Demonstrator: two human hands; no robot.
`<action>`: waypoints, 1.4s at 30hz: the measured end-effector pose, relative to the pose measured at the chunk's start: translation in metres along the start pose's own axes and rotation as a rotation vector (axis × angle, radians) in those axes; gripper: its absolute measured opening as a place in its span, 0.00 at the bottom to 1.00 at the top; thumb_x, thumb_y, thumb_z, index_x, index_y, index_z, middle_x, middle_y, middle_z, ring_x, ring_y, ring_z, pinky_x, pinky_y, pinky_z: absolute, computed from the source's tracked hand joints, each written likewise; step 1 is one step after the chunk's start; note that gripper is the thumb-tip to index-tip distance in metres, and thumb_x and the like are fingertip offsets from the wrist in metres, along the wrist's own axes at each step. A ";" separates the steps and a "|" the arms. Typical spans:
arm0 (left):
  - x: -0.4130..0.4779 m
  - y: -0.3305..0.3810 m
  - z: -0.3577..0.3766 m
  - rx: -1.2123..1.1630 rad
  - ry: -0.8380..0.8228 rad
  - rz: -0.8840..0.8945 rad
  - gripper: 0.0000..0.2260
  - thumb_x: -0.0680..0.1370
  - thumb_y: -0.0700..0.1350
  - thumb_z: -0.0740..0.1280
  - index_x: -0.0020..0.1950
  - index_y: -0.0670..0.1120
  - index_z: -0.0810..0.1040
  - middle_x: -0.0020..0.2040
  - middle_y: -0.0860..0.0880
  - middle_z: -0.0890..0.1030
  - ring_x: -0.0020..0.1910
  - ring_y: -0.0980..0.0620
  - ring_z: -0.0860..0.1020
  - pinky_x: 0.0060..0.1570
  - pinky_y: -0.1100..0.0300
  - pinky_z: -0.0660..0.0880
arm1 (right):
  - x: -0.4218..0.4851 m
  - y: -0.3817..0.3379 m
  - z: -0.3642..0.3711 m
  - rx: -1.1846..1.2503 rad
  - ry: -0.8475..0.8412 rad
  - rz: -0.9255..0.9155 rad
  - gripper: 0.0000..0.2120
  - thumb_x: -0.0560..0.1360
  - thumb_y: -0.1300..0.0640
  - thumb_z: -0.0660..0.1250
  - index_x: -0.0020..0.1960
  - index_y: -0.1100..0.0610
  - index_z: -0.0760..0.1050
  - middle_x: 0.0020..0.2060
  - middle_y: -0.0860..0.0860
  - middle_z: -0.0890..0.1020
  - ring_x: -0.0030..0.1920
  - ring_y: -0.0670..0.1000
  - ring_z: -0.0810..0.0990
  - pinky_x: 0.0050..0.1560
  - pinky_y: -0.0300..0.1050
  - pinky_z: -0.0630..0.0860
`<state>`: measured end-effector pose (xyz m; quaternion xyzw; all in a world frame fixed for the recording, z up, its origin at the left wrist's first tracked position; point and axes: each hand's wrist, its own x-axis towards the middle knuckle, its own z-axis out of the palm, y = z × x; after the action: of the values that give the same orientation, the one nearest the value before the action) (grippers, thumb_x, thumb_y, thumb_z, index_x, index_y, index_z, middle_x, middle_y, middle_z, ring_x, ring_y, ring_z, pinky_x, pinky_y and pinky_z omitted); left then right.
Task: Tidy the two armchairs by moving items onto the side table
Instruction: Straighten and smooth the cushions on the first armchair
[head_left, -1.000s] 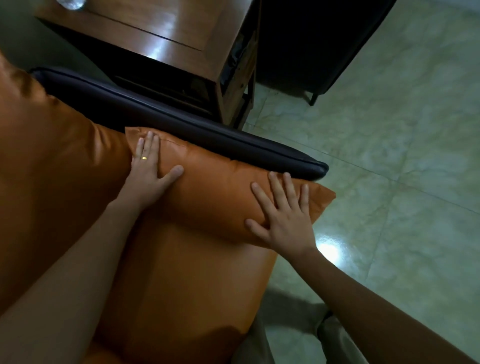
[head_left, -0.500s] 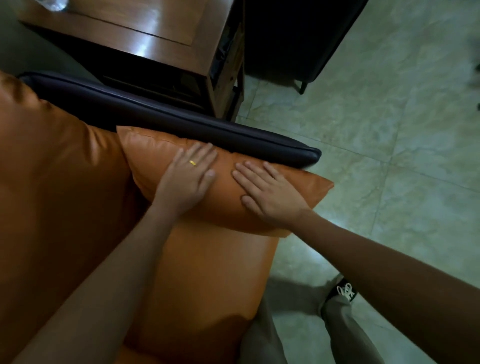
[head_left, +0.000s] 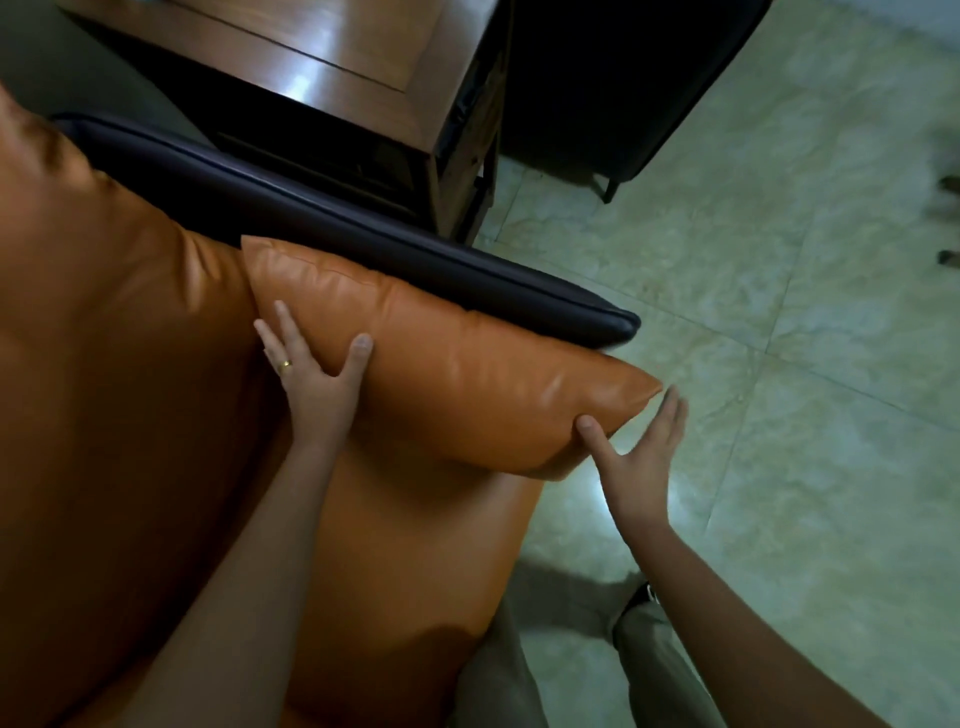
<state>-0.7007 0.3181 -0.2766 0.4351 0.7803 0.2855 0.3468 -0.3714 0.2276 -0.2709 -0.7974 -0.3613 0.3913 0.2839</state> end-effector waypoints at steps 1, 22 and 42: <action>0.002 0.001 0.003 -0.047 0.015 -0.027 0.46 0.74 0.65 0.70 0.82 0.61 0.43 0.83 0.49 0.38 0.82 0.42 0.45 0.76 0.40 0.57 | -0.001 -0.002 0.006 0.121 -0.053 0.031 0.50 0.72 0.35 0.72 0.81 0.40 0.44 0.80 0.46 0.58 0.77 0.40 0.61 0.75 0.47 0.64; -0.104 -0.005 -0.015 -0.122 -0.031 -0.195 0.36 0.78 0.59 0.69 0.82 0.60 0.54 0.83 0.51 0.52 0.77 0.60 0.54 0.70 0.58 0.56 | -0.066 0.018 -0.007 -0.117 -0.552 0.214 0.37 0.77 0.41 0.69 0.80 0.42 0.54 0.72 0.50 0.72 0.61 0.49 0.77 0.60 0.53 0.77; -0.397 -0.114 0.138 -0.128 0.295 -0.606 0.36 0.77 0.64 0.65 0.81 0.61 0.53 0.83 0.56 0.48 0.81 0.54 0.47 0.76 0.46 0.56 | -0.054 0.094 0.008 -0.618 -1.065 -0.677 0.31 0.81 0.45 0.64 0.81 0.51 0.58 0.77 0.51 0.67 0.78 0.52 0.62 0.77 0.49 0.60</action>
<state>-0.4957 -0.0626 -0.3276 0.1149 0.8964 0.2776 0.3258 -0.3685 0.1315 -0.3218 -0.3852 -0.7741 0.4981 -0.0649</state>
